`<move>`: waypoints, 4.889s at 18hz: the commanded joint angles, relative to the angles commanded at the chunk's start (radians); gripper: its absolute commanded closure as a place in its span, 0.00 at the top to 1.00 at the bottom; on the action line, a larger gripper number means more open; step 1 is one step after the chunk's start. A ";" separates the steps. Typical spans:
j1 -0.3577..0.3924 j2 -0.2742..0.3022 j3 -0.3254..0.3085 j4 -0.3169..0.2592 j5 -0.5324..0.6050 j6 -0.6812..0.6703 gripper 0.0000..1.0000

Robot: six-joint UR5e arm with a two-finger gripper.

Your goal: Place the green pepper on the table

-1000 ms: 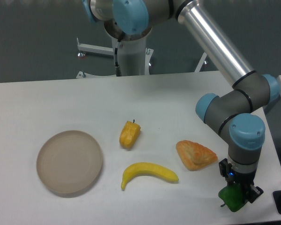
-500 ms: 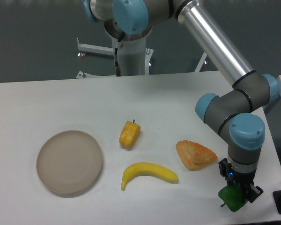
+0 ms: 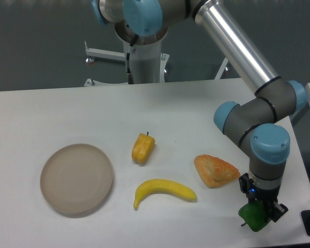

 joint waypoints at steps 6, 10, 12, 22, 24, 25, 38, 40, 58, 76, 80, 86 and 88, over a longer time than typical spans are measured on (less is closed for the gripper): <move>0.027 0.144 -0.175 -0.037 -0.015 0.017 0.41; 0.083 0.230 -0.279 -0.086 -0.081 0.079 0.41; 0.116 0.272 -0.347 -0.084 -0.104 0.162 0.41; 0.245 0.382 -0.597 -0.089 -0.248 0.351 0.40; 0.252 0.404 -0.637 -0.088 -0.273 0.360 0.40; 0.252 0.410 -0.649 -0.087 -0.275 0.360 0.40; 0.259 0.447 -0.772 -0.074 -0.336 0.341 0.41; 0.256 0.447 -0.789 -0.072 -0.341 0.341 0.41; 0.249 0.451 -0.816 -0.071 -0.337 0.341 0.42; 0.250 0.451 -0.822 -0.069 -0.336 0.342 0.60; 0.250 0.451 -0.822 -0.069 -0.337 0.345 0.71; 0.255 0.453 -0.819 -0.043 -0.337 0.342 0.96; 0.259 0.453 -0.809 -0.045 -0.339 0.339 1.00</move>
